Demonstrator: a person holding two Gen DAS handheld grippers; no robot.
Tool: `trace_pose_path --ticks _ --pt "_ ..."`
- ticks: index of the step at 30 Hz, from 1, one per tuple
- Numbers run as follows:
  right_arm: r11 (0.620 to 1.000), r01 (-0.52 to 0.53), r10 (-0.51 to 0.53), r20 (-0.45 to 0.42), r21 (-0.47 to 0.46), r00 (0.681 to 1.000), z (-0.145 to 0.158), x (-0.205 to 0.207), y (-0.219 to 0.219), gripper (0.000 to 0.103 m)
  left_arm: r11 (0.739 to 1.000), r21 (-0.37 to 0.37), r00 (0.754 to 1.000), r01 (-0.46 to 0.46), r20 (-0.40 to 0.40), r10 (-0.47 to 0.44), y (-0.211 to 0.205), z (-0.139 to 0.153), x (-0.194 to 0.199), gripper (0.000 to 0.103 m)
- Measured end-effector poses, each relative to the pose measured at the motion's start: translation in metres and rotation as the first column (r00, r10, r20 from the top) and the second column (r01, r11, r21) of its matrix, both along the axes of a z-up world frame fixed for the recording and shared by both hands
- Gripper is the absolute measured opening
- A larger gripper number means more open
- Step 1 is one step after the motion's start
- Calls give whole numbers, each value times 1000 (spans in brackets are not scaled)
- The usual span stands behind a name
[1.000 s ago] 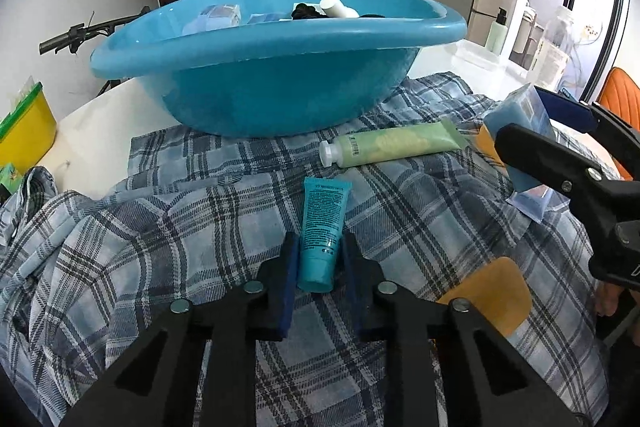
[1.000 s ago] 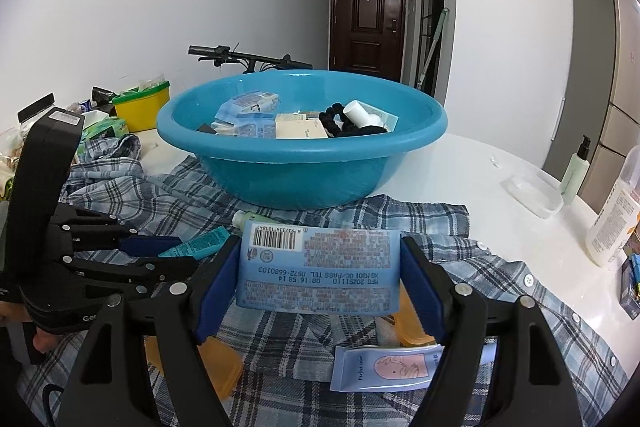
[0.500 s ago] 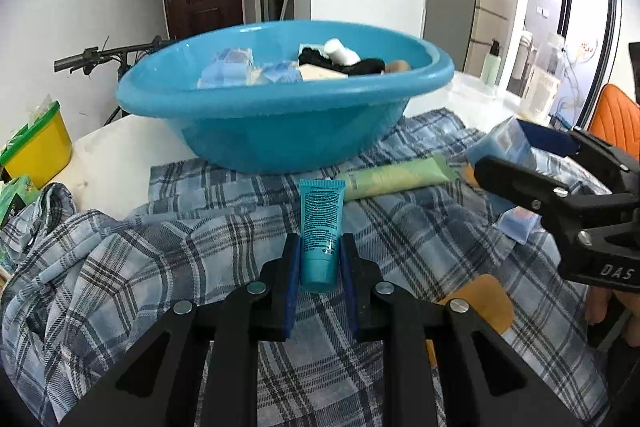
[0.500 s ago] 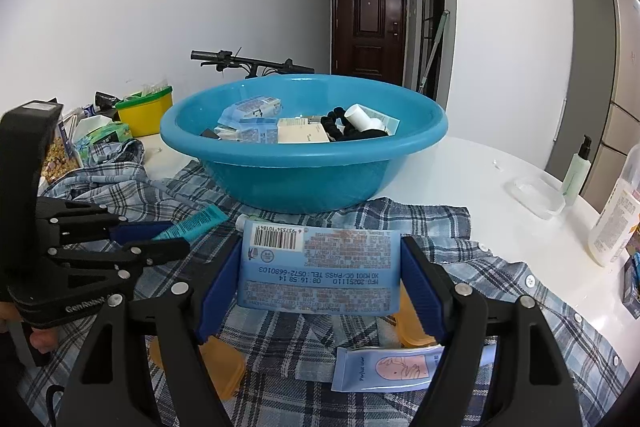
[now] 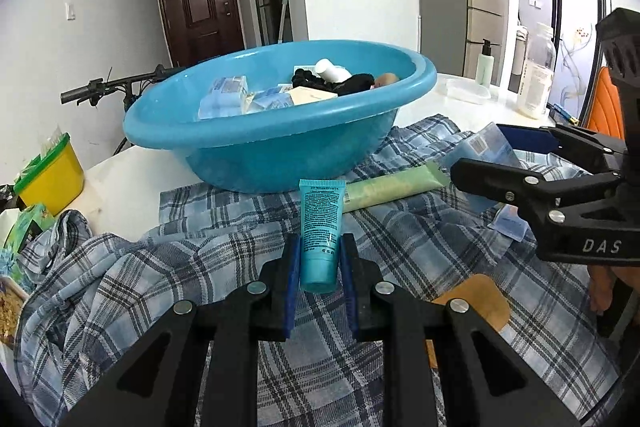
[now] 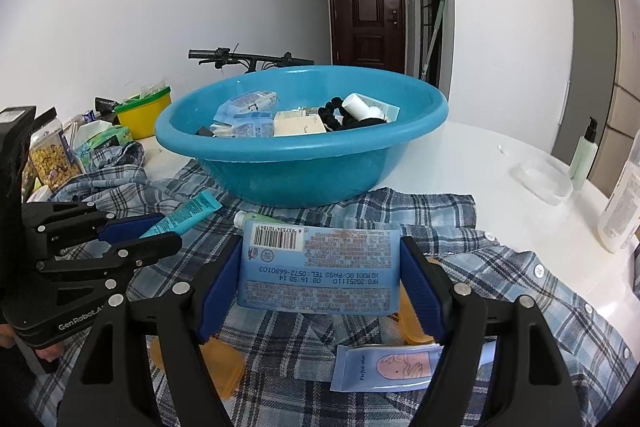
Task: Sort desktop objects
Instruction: 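Carry the blue box over the blue basin with the right tool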
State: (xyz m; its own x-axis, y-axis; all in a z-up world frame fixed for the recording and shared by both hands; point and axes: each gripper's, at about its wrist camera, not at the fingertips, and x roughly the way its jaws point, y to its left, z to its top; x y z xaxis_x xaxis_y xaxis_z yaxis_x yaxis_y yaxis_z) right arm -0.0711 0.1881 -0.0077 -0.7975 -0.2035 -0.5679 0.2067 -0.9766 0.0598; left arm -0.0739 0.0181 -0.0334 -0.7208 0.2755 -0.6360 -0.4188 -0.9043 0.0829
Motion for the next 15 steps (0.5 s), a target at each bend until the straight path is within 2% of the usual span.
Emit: trace_pose_path --ticks 5,12,15 --pt "1000 15 -15 18 -13 1000 -2 -3 4 74 1000 -30 999 9 -33 -10 6 1 7 21" --pt "999 -19 20 28 -29 999 1 -4 2 74 1000 7 1000 2 -11 -2 -1 2 3 21" --pt "999 -31 31 20 -24 999 13 -6 1 74 1000 16 1000 3 -6 -3 -2 2 3 21"
